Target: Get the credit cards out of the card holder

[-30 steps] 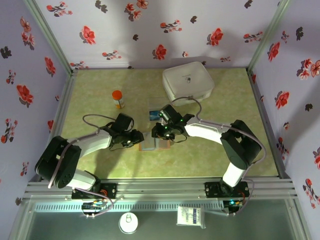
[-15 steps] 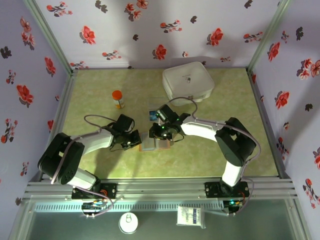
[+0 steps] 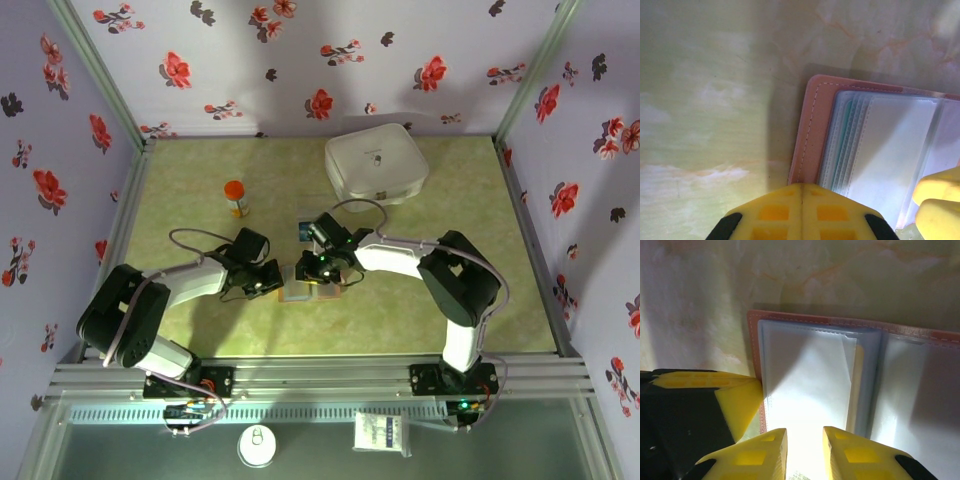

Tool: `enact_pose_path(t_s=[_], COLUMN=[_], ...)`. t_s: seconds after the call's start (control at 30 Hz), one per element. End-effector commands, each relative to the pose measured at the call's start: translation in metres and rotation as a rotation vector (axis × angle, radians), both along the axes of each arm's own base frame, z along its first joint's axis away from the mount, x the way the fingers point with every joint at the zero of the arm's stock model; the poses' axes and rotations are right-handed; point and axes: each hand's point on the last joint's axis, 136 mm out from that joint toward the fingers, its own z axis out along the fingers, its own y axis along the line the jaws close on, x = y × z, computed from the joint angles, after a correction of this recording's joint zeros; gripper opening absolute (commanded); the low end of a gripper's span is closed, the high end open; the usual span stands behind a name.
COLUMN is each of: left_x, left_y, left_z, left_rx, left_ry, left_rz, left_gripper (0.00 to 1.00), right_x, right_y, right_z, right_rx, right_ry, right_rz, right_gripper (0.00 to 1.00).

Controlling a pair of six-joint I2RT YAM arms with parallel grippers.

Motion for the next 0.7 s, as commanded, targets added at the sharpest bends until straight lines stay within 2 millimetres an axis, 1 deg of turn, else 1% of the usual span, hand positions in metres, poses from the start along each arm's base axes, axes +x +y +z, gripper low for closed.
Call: enact_pose_path(t_s=[0.0, 0.2, 0.43, 0.6, 0.67], left_x=[-0.01, -0.011, -0.013, -0.012, -0.012], left_y=[0.011, 0.012, 0.014, 0.014, 0.015], left_z=[-0.01, -0.01, -0.012, -0.01, -0.011], left_rx=[0.05, 0.05, 0.053, 0.051, 0.057], left_ry=[0.033, 0.032, 0.035, 0.028, 0.03], left_rz=[-0.01, -0.009, -0.004, -0.002, -0.003], left_gripper=[0.0, 0.0, 0.0, 0.0, 0.0], right_x=[0.001, 0.001, 0.002, 0.003, 0.002], right_y=[0.011, 0.001, -0.014, -0.017, -0.019], right_z=[0.005, -0.003, -0.003, -0.002, -0.005], right_rx=[0.023, -0.039, -0.109, -0.126, -0.134], right_ry=[-0.002, -0.008, -0.04, -0.051, -0.049], right_rz=[0.006, -0.001, -0.003, -0.002, -0.002], right_gripper=[0.26, 0.26, 0.25, 0.25, 0.25])
